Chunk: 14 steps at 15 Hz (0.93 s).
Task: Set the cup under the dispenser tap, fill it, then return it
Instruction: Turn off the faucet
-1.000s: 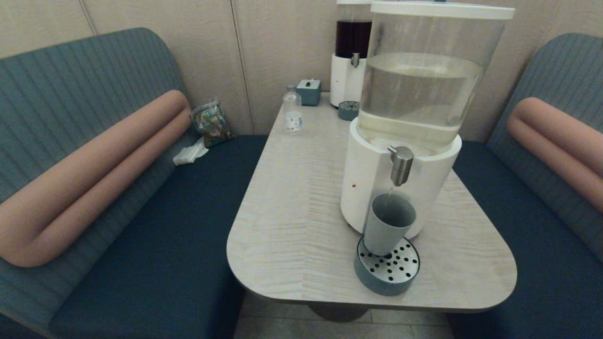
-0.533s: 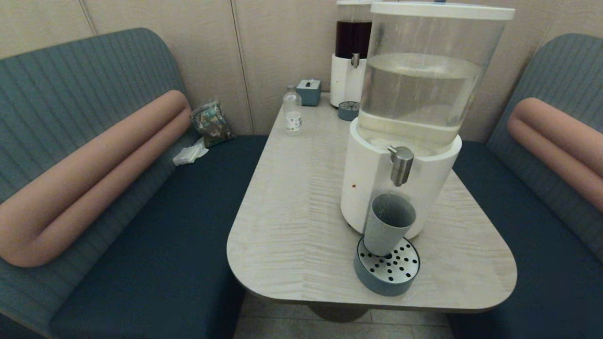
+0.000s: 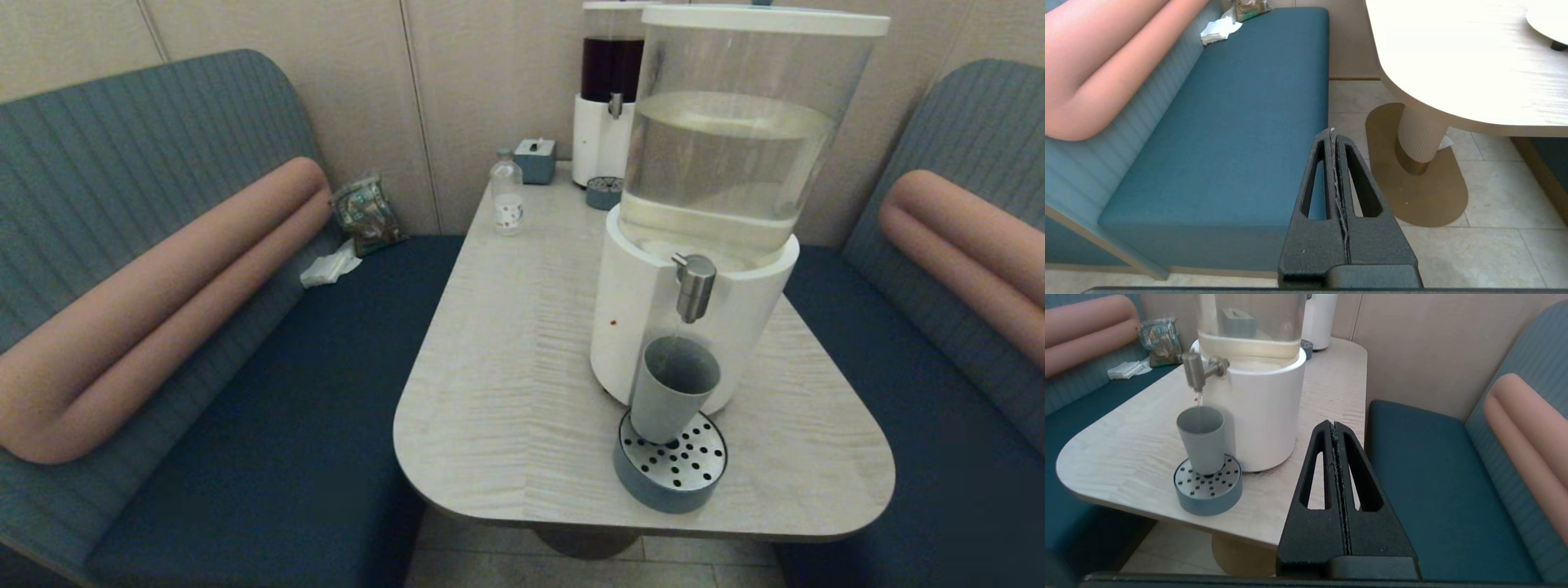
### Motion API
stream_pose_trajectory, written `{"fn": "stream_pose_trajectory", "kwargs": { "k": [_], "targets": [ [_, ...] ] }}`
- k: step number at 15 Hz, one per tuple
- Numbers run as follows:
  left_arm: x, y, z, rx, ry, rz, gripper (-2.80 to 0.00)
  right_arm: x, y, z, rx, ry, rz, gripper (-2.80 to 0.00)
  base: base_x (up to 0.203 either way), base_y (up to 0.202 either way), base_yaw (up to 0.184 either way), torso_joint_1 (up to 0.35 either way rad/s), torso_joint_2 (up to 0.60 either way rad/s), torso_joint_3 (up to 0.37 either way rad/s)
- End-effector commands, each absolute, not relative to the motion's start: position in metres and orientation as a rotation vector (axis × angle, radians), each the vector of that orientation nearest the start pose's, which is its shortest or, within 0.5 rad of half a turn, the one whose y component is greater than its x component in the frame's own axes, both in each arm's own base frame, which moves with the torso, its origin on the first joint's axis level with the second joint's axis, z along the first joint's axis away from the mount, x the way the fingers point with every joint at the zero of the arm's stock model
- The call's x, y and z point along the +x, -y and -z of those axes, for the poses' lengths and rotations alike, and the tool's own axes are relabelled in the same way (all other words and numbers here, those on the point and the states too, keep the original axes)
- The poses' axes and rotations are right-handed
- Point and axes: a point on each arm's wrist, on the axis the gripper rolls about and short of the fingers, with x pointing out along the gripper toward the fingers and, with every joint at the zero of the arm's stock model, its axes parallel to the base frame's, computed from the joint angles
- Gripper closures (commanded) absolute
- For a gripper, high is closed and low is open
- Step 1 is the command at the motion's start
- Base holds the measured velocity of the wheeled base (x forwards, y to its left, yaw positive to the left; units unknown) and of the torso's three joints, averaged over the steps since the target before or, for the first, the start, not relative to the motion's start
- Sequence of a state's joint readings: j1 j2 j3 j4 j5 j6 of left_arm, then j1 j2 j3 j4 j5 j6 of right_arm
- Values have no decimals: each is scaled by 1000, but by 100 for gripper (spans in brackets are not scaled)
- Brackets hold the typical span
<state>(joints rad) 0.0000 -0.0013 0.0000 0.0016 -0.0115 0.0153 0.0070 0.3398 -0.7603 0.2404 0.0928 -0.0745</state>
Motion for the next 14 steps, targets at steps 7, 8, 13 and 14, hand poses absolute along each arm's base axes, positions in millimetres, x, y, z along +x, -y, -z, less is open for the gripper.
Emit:
{"fn": "stream_pose_trajectory", "kwargs": {
  "k": [7,8,13,14],
  "targets": [
    [-23,0,-75,15,-1,12,0,-64,-2,-213,-77,171,-125,0,0,0,0,0,0,0],
    [-23,0,-75,15,-1,11,0,-59,-2,-220,-72,153,-142,0,0,0,0,0,0,0],
    [-23,0,-75,15,-1,12,0,0,-5,-320,8,83,-314,0,0,0,0,0,0,0],
    [-23,0,-75,15,-1,12,0,15,-7,-344,14,69,-361,0,0,0,0,0,0,0]
  ]
}}
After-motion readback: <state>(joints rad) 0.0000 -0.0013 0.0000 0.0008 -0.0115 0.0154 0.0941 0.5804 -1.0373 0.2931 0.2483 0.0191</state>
